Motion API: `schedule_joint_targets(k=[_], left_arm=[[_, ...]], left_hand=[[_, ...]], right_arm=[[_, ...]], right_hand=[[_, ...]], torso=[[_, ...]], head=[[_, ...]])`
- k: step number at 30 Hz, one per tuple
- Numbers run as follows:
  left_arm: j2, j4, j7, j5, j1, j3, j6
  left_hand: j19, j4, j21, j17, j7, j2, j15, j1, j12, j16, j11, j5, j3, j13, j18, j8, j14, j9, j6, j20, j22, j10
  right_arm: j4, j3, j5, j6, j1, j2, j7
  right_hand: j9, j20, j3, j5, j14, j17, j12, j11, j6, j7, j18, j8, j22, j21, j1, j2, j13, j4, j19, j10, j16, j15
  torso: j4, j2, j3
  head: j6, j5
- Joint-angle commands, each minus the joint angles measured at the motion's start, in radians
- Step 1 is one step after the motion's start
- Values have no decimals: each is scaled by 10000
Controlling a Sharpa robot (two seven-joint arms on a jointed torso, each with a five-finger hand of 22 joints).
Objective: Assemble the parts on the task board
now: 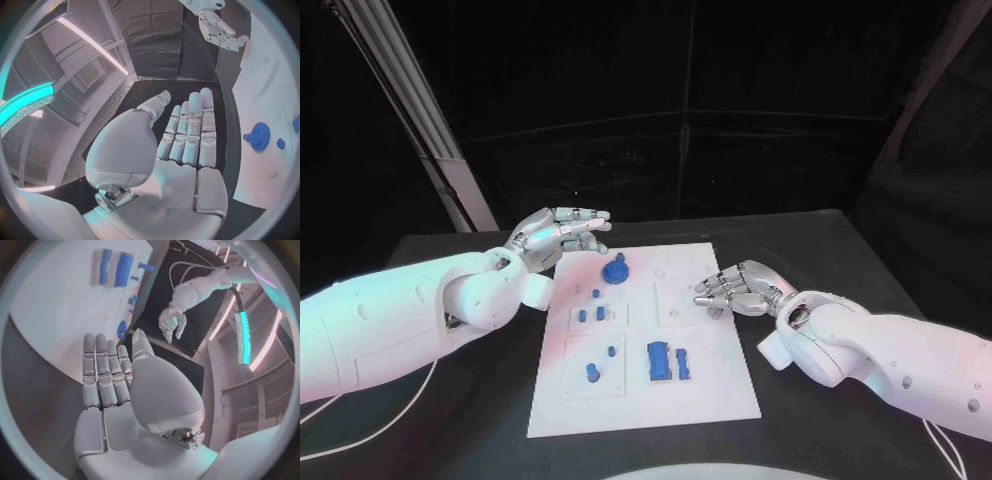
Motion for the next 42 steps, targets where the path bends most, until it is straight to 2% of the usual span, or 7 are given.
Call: schedule_joint_targets(k=[1,20,21,27,28,41,42], left_arm=[[146,-343,733,687,-55,7,-262],[1255,-2281,1751,1844,-535,17,-1370],[1209,-2209,1230,1427,-526,11,-948],[1118,-1885,1215,1243,-634,163,-1444],[1089,-1784,1210,1185,-668,211,-1599],[421,570,1099,-157,-1453,1320,-5206],[339,855,1085,-320,-1549,1454,-5643]], left_hand=[[-1022,69,-971,-760,6,59,301,-127,-244,-1589,116,-48,-191,-19,-32,28,-638,-13,-18,262,-624,13],[-2261,93,-2869,-2703,-9,487,932,214,-2209,-6184,454,-30,-1222,-14,160,-649,-303,-19,109,1154,-2555,108],[-4645,649,-3274,-3433,-628,762,432,-3750,-2695,-6895,-110,-421,-1779,-635,-505,-937,-3125,-672,-2796,280,-3288,-2795],[-5686,649,-3493,-3433,-867,762,228,-5514,-2945,-7239,-347,-627,-2050,-635,-617,-1681,-4386,-672,-4056,-60,-3618,-4072],[-5866,649,-3519,-3433,-915,762,192,-5817,-2982,-7298,-389,-658,-2085,-635,-664,-1681,-4602,-672,-4275,-125,-3675,-4292],[-7548,649,-4307,-3433,-1962,762,-659,-8633,-3896,-7819,-1359,-1399,-3153,-635,-979,-1681,-6609,-672,-6313,-719,-4197,-6339],[-7706,649,-4307,-3433,-1962,762,-659,-8903,-3896,-7868,-1359,-1399,-3153,-635,-1686,-1681,-6801,-672,-6513,-776,-4246,-6536]], right_arm=[[-959,11,4022,598,230,451,2952],[-4825,29,5471,1957,734,2783,4298],[-4687,16,5054,1353,710,2696,3771],[-4279,-174,5295,856,880,2569,3898],[-4153,-233,5370,701,933,2529,3937],[-1415,-1510,6993,-2641,2081,1672,4788],[-1172,-1623,7137,-2937,2182,1596,4864]], right_hand=[[-333,353,-125,-93,-380,-1019,-524,160,-152,0,-61,-44,-875,-1197,111,121,-1165,-203,-173,-102,-1122,282],[-2044,787,-556,-516,942,-4237,-818,314,-45,58,138,-53,-3733,-4598,-714,779,-4981,-1643,979,360,-2873,452],[-2938,63,323,-878,-2499,-4949,-1479,-152,-2892,-522,-516,-688,-4331,-4999,-4983,394,-5705,-1528,-1945,-2893,-3510,70],[-2938,-265,697,-1083,-4003,-4949,-1479,-380,-4149,-757,-592,-688,-4612,-5205,-6963,239,-5705,-1528,-3205,-4290,-3510,-99],[-2938,-322,762,-1115,-4263,-4949,-1479,-418,-4363,-799,-670,-688,-4660,-5238,-7295,205,-5705,-1528,-3423,-4535,-3510,-815],[-2938,-844,1381,-1832,-6709,-4949,-1479,-1288,-6392,-1818,-945,-688,-5761,-6008,-10397,-498,-5705,-1528,-5491,-6837,-3510,-815],[-2938,-890,1433,-1832,-6918,-4949,-1479,-1288,-6565,-1818,-1013,-688,-5761,-6008,-10659,-498,-5705,-1528,-5663,-7029,-3510,-815]], torso=[[-66,-354,-67],[-93,-765,-38],[-107,-756,-62],[132,-643,-17],[179,-621,-8],[265,-581,8],[265,-581,8]], head=[[316,90],[1174,334],[1083,328],[1105,464],[1109,491],[1117,540],[1117,540]])
